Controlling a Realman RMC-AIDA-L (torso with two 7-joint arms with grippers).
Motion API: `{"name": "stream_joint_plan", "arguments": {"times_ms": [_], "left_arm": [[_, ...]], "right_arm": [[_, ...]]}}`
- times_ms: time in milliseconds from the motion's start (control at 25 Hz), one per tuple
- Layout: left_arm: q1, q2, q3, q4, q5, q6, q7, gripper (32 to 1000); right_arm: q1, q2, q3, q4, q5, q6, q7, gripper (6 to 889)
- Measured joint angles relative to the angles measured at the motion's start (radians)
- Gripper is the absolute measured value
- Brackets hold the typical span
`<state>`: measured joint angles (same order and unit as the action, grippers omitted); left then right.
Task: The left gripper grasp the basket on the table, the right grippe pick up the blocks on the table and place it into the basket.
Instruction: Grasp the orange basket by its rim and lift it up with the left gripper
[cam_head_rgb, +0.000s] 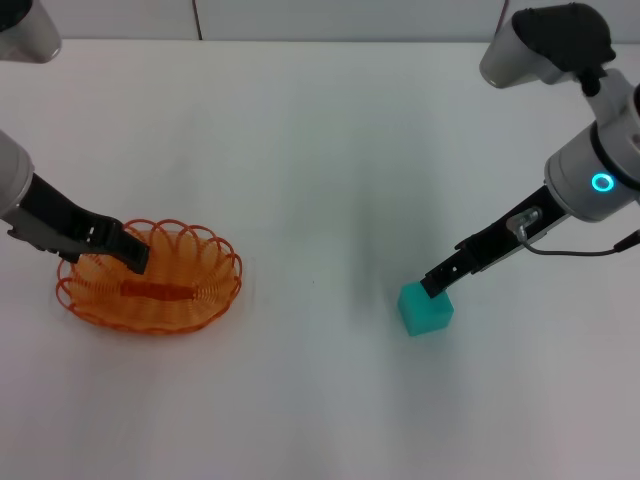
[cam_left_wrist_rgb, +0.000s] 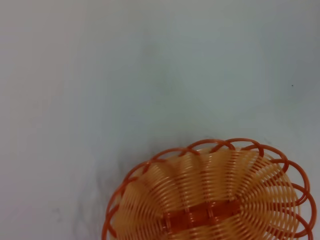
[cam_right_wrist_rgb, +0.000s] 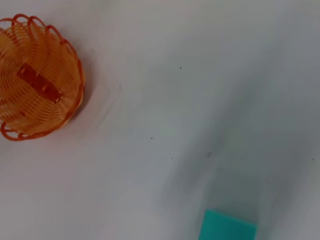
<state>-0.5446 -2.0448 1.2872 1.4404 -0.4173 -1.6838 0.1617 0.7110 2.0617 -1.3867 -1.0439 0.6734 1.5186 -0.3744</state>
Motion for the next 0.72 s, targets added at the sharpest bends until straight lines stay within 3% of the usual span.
{"name": "stream_joint_plan", "arguments": {"times_ms": [240,600,720], "left_arm": [[-0.001,0.0000,-0.024,-0.001,-0.003,-0.003,0.012,850],[-0.003,0.0003,-0.025,-0.005,-0.001,0.003,0.016,848],[-0.009,0.0021,-0.050,-0.030,0.007,0.011,0.039,848]], "right_arm": [[-0.001,0.000,0.000,0.000,0.011,0.000,-0.007,876],[-0.004,0.000,0.000,0.001,0.014,-0.001,-0.009,875],[-0.004,0.000,0.000,0.001,0.014,-0.003,-0.010,875]]}}
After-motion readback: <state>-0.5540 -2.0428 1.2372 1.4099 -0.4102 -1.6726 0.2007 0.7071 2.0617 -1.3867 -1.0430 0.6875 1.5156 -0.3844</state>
